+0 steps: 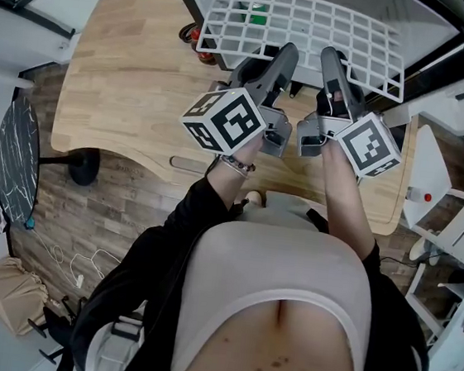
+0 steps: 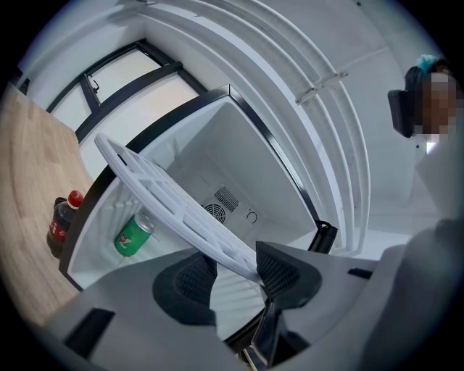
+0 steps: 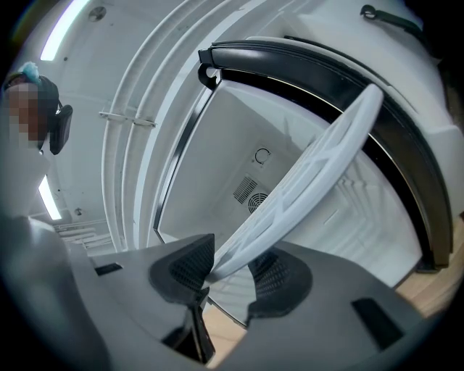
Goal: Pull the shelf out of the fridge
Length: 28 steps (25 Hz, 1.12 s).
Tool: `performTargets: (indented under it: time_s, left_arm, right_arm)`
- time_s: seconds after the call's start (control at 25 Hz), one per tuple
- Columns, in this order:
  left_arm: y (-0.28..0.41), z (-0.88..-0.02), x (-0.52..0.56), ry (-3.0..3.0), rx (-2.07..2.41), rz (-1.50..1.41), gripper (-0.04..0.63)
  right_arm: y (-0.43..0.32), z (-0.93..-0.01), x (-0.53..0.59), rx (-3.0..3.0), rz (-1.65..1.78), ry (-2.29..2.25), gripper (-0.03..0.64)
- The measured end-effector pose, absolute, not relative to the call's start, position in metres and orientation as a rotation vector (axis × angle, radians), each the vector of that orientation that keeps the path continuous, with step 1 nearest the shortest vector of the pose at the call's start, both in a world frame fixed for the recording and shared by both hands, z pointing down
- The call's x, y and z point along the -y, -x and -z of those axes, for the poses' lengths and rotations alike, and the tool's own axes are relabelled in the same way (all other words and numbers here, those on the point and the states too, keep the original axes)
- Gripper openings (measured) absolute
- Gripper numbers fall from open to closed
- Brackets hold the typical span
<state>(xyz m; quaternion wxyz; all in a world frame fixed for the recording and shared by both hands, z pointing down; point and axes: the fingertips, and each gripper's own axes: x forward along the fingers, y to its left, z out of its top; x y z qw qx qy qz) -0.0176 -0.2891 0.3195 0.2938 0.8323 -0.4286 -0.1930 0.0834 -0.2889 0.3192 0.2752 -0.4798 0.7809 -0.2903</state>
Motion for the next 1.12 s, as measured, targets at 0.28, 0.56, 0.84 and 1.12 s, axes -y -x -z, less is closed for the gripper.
performTargets:
  time_s: [0.28, 0.56, 0.84, 1.12]
  left_arm:
    - [0.019, -0.318, 0.285, -2.211, 1.135, 0.521, 0.172]
    - [0.019, -0.318, 0.281, -2.212, 1.133, 0.520, 0.172]
    - [0.020, -0.318, 0.275, -2.213, 1.129, 0.519, 0.172]
    - [0.021, -0.318, 0.271, -2.214, 1.123, 0.521, 0.172]
  right_arm:
    - [-0.082, -0.318, 0.285, -2.097, 0.780, 1.289, 0.163]
    - [-0.082, -0.318, 0.281, -2.096, 0.779, 1.291, 0.163]
    - [-0.081, -0.317, 0.275, -2.094, 0.777, 1.286, 0.163]
    - [-0.081, -0.318, 0.272, -2.088, 0.786, 1.290, 0.163]
